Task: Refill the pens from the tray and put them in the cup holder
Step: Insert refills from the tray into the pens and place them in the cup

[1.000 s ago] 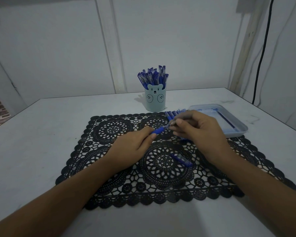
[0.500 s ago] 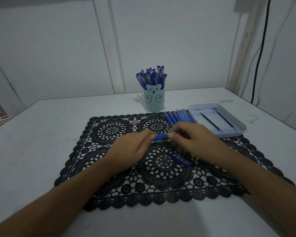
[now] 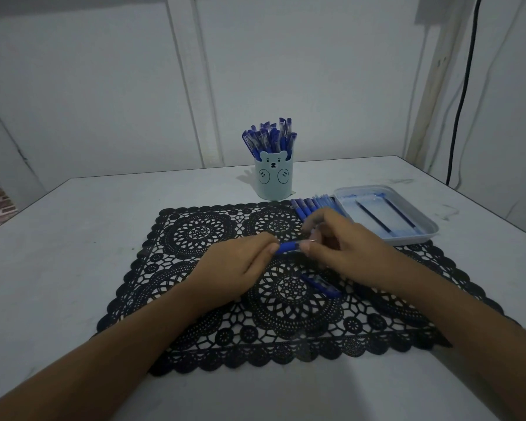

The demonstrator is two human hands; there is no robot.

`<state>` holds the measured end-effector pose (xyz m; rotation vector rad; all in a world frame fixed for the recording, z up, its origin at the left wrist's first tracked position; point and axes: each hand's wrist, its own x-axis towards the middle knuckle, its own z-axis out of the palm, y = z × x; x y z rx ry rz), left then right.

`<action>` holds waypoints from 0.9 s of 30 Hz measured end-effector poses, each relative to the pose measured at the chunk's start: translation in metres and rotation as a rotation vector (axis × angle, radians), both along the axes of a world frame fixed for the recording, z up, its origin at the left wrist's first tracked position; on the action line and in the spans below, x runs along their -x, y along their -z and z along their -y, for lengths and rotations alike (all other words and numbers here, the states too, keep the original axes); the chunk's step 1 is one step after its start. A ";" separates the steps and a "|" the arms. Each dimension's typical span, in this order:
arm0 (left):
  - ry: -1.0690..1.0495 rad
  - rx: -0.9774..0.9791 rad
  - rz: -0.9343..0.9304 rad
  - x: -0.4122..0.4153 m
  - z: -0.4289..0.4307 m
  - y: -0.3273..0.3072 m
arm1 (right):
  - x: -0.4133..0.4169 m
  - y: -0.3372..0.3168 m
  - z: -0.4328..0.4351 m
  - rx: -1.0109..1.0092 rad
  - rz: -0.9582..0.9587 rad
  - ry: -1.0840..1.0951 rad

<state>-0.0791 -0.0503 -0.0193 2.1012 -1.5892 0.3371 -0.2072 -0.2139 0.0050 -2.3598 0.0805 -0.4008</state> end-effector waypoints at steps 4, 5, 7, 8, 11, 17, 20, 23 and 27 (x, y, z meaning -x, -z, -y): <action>0.014 -0.009 0.020 0.000 0.000 0.000 | -0.001 -0.001 0.000 0.041 0.008 0.053; 0.021 -0.013 0.025 0.000 0.000 0.000 | -0.001 -0.001 -0.001 0.059 0.003 0.068; 0.026 -0.013 0.019 0.000 0.000 0.001 | -0.001 0.000 -0.002 0.105 -0.023 0.049; 0.026 -0.012 0.015 -0.001 0.000 0.001 | 0.000 0.000 -0.001 0.121 -0.035 0.035; 0.037 -0.025 0.048 -0.001 0.001 0.003 | 0.001 -0.002 -0.003 0.110 -0.025 0.042; 0.043 -0.032 0.038 -0.001 0.000 0.003 | 0.001 -0.002 -0.005 0.158 -0.065 0.026; 0.056 -0.046 0.075 -0.001 0.002 0.004 | 0.001 -0.001 -0.004 0.115 -0.039 0.055; 0.049 -0.027 0.038 -0.002 0.001 0.004 | 0.002 -0.001 -0.003 0.126 -0.061 0.027; 0.038 -0.019 0.145 0.000 0.000 0.002 | 0.000 -0.001 -0.004 0.186 -0.028 0.041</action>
